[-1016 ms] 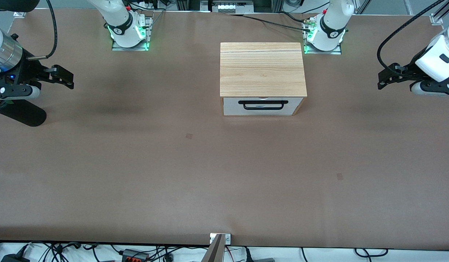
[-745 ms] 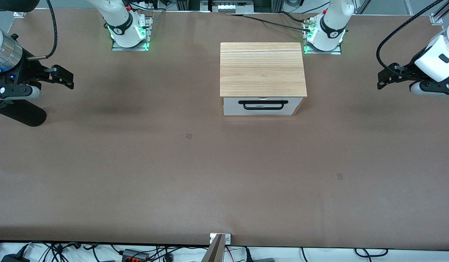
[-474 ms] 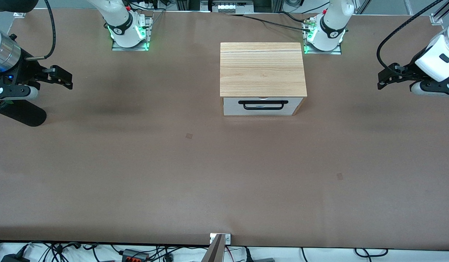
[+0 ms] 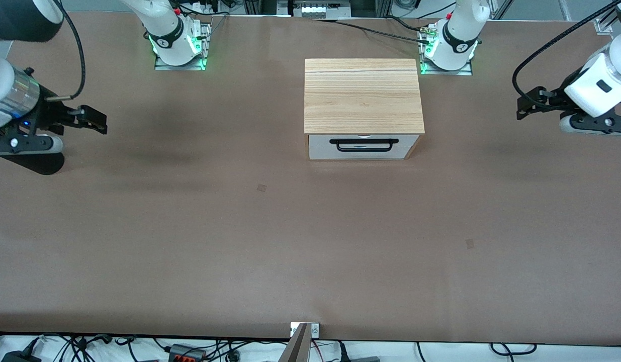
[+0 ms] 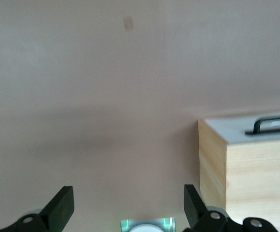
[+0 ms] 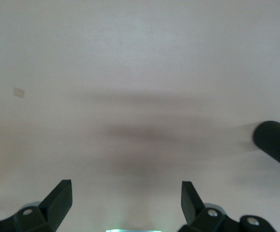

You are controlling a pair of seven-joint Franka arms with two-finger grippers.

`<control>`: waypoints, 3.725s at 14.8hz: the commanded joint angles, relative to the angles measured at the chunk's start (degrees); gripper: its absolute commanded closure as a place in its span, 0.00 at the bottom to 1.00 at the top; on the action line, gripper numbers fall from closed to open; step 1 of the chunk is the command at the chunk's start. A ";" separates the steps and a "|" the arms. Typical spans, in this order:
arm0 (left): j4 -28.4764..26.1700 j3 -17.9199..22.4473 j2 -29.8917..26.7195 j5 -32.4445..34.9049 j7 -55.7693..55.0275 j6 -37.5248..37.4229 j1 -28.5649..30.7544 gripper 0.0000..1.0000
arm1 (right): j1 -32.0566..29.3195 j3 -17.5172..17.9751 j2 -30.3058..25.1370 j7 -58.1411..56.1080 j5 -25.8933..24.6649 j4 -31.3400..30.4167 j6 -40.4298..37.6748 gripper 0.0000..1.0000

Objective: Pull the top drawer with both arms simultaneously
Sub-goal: 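Move the left gripper while the right gripper moves toward the drawer handle, then close the left gripper on the handle while the right gripper grips it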

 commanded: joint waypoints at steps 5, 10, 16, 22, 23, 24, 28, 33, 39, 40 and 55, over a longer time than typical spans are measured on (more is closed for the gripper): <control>1.90 -1.03 4.59 -11.81 5.08 -10.75 0.09 0.00 | 0.84 0.70 10.33 -0.51 12.97 2.38 6.50 0.00; 1.19 -0.77 13.55 -31.06 13.08 -10.32 4.22 0.00 | 3.12 0.70 14.73 -0.60 23.11 2.12 7.92 0.00; 1.19 -0.94 25.94 -49.34 24.50 -1.54 4.85 0.00 | 6.64 1.58 22.11 -3.12 45.39 1.42 21.54 0.00; -4.85 -0.94 30.44 -61.66 34.60 -0.47 5.11 0.00 | 7.34 1.58 23.09 -24.12 67.91 -4.55 22.07 0.00; -6.70 -0.94 30.53 -61.94 35.75 -0.04 4.93 0.00 | 7.78 1.58 23.09 -27.98 71.25 -5.95 23.38 0.00; -9.33 -1.03 30.53 -62.11 39.50 1.45 5.10 0.00 | 8.30 1.58 23.17 -31.93 75.28 -7.27 24.52 0.00; -14.45 -0.94 32.54 -72.03 48.67 2.78 5.20 0.00 | 13.22 1.58 25.80 -41.52 86.11 -8.96 27.35 0.00; -16.46 -1.12 36.95 -77.21 57.47 4.01 4.93 0.08 | 20.25 1.66 28.44 -50.24 100.70 -9.13 29.27 0.00; -20.78 -3.58 38.09 -81.27 58.87 4.28 4.40 0.35 | 26.86 1.66 31.70 -65.71 113.99 -9.48 36.49 0.00; -20.78 -3.58 38.09 -81.28 59.05 4.19 4.40 0.38 | 26.94 1.66 31.96 -65.81 114.08 -9.57 35.27 0.00; -23.42 -4.63 38.18 -81.36 58.79 3.84 5.72 0.82 | 32.21 3.95 34.69 -72.91 125.59 -11.67 34.55 0.00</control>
